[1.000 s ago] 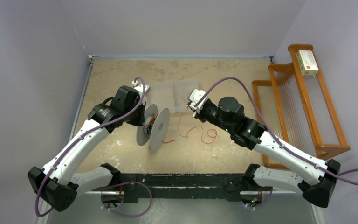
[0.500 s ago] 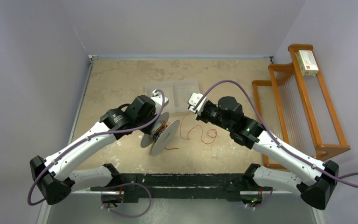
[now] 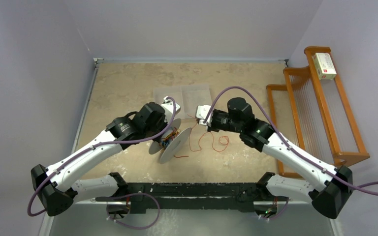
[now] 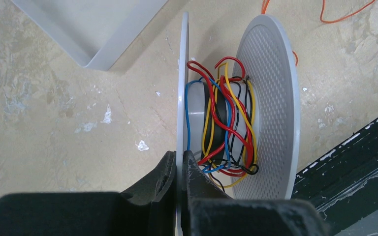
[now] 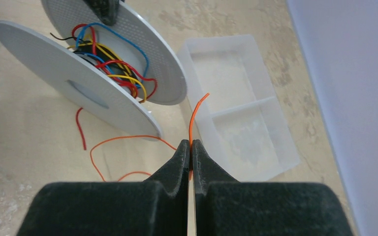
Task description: Wrap the cables
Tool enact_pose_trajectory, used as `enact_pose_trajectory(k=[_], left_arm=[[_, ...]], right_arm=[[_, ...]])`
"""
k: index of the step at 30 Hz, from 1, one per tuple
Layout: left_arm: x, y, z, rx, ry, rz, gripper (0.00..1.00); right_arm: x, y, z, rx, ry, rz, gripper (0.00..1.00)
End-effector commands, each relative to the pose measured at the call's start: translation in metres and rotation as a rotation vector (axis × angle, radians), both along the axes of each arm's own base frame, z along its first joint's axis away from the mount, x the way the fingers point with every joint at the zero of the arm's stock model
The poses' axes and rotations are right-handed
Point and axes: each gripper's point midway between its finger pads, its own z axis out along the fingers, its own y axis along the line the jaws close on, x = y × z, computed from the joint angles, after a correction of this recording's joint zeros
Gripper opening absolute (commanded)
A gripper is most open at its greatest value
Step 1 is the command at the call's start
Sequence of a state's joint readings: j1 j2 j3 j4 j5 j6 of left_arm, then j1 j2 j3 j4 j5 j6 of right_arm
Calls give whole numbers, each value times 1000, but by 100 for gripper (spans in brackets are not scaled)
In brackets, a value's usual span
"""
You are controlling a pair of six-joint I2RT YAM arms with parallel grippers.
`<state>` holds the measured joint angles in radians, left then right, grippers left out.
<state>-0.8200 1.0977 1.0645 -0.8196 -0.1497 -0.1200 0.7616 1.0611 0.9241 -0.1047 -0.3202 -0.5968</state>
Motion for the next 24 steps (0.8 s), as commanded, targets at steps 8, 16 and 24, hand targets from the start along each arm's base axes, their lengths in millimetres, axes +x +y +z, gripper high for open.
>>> enact_pose_trajectory(k=[8, 16, 24], left_arm=[[9, -19, 4, -98, -55, -3, 12], [11, -18, 1, -117, -77, 6, 18], [15, -5, 13, -125, -142, 69, 25]], right_arm=[[4, 29, 10, 76, 22, 250, 0], [9, 44, 1, 38, 62, 400, 0], [11, 61, -12, 14, 129, 536, 0]])
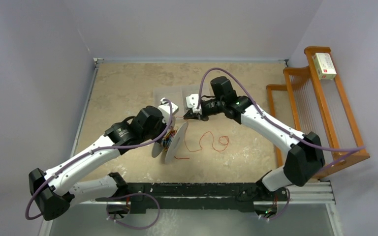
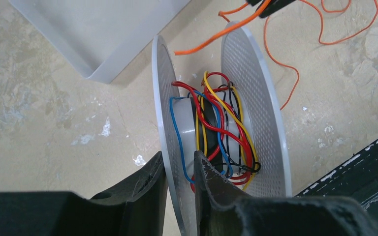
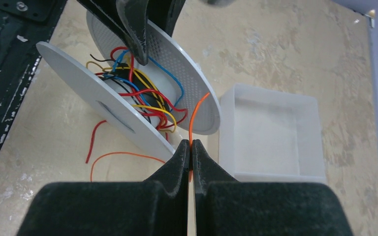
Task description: Wrap the cables
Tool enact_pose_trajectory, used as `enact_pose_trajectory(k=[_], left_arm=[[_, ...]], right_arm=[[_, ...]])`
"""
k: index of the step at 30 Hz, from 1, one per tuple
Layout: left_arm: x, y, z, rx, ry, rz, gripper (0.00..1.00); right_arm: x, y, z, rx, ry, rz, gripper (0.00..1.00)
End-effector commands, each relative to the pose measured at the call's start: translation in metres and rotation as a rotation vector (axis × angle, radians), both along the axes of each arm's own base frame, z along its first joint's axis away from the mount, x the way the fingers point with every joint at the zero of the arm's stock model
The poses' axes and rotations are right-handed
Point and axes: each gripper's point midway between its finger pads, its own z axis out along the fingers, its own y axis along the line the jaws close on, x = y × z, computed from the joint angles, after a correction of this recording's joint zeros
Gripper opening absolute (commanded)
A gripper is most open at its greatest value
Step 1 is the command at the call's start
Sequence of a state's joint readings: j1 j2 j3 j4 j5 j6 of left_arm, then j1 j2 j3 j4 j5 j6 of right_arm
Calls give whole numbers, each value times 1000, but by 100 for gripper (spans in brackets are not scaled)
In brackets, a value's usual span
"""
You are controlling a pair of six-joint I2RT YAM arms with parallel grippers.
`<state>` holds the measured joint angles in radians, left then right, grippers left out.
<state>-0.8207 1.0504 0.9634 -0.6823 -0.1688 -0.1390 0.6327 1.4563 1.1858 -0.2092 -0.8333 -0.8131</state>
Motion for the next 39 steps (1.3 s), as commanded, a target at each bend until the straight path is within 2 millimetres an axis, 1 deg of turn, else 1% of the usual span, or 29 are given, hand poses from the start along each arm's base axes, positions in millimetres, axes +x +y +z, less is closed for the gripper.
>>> enact_pose_trajectory(k=[1, 5, 9, 14, 18, 27, 35, 39], left_arm=[[9, 2, 21, -62, -90, 55, 25], [9, 6, 23, -69, -103, 74, 28], [9, 8, 18, -66, -96, 93, 28], [9, 11, 14, -60, -88, 111, 28], [9, 12, 16, -65, -94, 116, 28], [3, -1, 20, -121, -80, 58, 28], [2, -6, 19, -177, -103, 48, 31], [4, -4, 18, -174, -120, 51, 31]], right_arm=[[-9, 11, 14, 33, 3, 139, 0], [-11, 16, 6, 6, 39, 215, 0], [-12, 20, 0, -1, 68, 266, 0], [-12, 24, -3, 2, 77, 303, 0], [-11, 29, -4, 15, 89, 331, 0], [-10, 38, -8, 50, 133, 386, 0], [-12, 43, -16, 73, 171, 441, 0], [-16, 45, -16, 93, 182, 478, 0]])
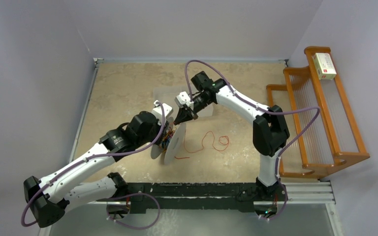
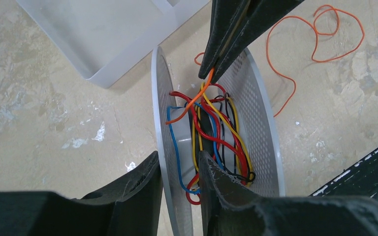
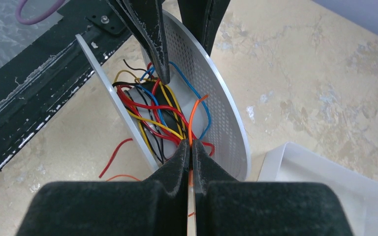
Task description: Wrap the cables
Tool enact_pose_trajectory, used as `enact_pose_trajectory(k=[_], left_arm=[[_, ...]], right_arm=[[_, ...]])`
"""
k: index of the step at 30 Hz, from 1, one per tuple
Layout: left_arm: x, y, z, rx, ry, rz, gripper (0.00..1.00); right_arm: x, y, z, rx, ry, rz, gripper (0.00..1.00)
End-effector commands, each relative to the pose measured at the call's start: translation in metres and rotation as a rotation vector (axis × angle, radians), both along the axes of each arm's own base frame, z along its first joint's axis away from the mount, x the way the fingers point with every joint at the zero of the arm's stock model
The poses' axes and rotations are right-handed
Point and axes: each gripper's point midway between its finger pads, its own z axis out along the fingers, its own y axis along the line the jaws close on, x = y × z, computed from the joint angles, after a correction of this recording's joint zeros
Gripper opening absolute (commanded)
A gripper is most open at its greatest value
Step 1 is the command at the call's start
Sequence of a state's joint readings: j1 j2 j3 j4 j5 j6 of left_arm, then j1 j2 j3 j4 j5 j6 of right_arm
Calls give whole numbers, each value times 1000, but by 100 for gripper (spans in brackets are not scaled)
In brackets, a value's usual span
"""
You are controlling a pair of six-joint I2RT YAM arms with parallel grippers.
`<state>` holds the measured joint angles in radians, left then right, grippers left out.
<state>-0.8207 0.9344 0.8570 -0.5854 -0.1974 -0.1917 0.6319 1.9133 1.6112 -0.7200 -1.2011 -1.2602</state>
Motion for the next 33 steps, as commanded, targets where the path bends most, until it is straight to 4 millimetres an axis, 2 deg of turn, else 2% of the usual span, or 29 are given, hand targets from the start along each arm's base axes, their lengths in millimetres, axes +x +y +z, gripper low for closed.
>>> enact_pose_trajectory(k=[1, 20, 33], left_arm=[[6, -10, 14, -74, -60, -3, 31], [6, -17, 14, -111, -59, -34, 32], [9, -20, 14, -127, -48, -46, 23]], right_arm=[[-9, 3, 24, 94, 7, 70, 0], [-7, 16, 21, 160, 61, 142, 0], [-9, 23, 18, 158, 82, 152, 0]])
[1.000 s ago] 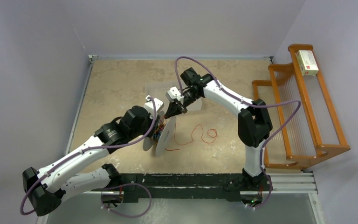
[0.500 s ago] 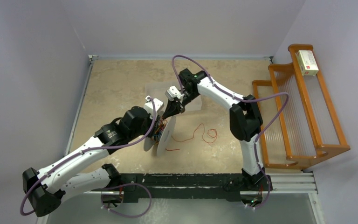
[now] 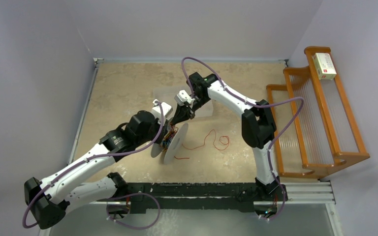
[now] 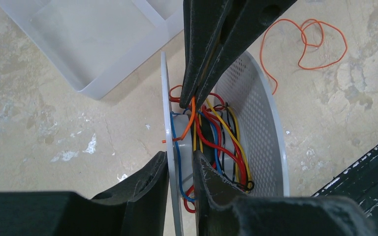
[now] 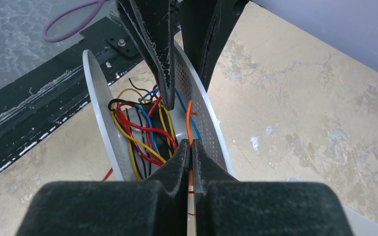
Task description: Wrap the cables
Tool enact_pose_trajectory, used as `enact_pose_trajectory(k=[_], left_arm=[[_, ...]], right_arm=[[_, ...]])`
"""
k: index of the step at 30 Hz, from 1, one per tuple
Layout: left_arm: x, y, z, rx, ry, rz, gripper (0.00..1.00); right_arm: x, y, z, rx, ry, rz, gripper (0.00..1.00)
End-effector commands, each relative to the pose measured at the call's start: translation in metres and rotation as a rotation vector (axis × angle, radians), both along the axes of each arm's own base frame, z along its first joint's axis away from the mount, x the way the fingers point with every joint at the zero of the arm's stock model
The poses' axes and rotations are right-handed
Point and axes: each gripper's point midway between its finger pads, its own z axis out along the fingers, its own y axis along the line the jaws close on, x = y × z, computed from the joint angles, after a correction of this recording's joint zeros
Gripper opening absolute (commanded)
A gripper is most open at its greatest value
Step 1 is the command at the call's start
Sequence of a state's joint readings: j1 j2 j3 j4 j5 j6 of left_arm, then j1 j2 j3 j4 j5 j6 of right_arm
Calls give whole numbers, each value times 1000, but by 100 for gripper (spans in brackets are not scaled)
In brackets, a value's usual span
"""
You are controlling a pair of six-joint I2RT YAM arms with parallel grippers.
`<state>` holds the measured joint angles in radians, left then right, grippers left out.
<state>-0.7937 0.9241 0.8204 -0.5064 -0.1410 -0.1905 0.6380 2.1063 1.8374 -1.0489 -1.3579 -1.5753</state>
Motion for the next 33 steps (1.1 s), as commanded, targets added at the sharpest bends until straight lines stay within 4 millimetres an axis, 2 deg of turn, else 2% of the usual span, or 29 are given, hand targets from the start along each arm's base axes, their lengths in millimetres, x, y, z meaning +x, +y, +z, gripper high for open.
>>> enact_pose_trajectory(k=[1, 11, 13, 16, 17, 26, 33], left_arm=[[5, -12, 14, -71, -36, -29, 22], [6, -11, 16, -79, -40, -28, 27], [7, -12, 14, -77, -33, -32, 20], [9, -9, 10, -64, -21, -22, 2], [9, -9, 9, -62, -18, -22, 0], [6, -8, 11, -82, -30, -32, 0], [3, -9, 9, -81, -22, -48, 0]], right_arm=[[-4, 7, 17, 50, 18, 16, 0], [-2, 8, 16, 31, 32, 2, 0], [-2, 9, 17, 30, 32, 2, 0], [-3, 8, 16, 29, 34, 2, 0], [-3, 8, 16, 28, 35, 3, 0], [-8, 4, 20, 22, 29, -8, 0], [2, 3, 24, -18, -14, -106, 0]])
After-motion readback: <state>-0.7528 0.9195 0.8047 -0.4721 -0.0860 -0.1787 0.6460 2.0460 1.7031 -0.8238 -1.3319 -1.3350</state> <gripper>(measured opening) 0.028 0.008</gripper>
